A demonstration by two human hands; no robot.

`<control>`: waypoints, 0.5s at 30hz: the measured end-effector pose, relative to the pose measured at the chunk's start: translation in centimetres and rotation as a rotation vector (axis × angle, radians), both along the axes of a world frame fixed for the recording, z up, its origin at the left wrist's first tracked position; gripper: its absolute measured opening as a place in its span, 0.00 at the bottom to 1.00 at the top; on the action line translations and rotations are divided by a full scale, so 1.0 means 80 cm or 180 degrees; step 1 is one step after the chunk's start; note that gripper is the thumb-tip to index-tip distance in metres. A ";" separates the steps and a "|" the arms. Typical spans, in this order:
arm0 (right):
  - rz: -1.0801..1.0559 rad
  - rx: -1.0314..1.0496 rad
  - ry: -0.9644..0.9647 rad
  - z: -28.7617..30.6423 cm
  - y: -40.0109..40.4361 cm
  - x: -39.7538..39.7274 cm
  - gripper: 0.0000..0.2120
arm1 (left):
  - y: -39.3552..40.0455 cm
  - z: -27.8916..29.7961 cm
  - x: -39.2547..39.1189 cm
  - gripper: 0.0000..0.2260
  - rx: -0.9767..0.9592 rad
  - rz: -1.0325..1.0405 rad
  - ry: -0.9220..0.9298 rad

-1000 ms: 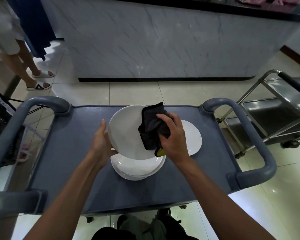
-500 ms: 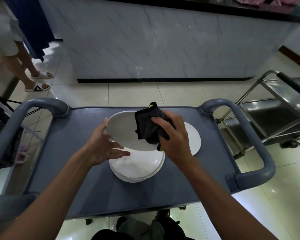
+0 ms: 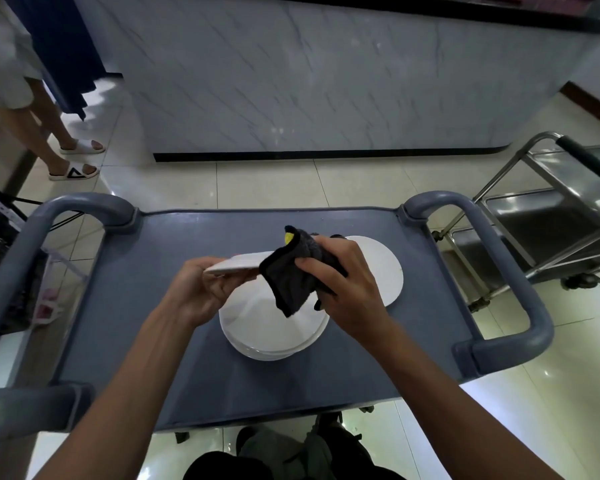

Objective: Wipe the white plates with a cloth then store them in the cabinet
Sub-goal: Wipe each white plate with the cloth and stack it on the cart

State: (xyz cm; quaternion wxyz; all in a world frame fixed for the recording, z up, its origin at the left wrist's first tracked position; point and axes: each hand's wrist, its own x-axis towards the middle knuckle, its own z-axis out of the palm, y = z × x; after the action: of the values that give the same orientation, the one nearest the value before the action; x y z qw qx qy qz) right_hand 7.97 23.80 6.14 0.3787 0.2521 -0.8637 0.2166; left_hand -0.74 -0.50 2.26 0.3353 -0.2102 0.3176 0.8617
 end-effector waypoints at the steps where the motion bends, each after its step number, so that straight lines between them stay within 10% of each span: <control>1: 0.0041 0.0035 -0.0085 -0.005 0.001 0.002 0.20 | 0.000 -0.001 -0.002 0.20 -0.0032 0.0088 -0.0068; 15: -0.0038 0.0035 -0.1332 -0.037 -0.001 0.012 0.23 | 0.008 0.002 0.007 0.13 -0.0690 0.0160 0.0788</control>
State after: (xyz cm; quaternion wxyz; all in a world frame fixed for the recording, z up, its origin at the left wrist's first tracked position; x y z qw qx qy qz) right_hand 8.95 23.72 3.16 0.1909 0.1986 -0.9262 0.2573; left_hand -0.21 0.17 2.45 0.2474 -0.1453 0.4422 0.8498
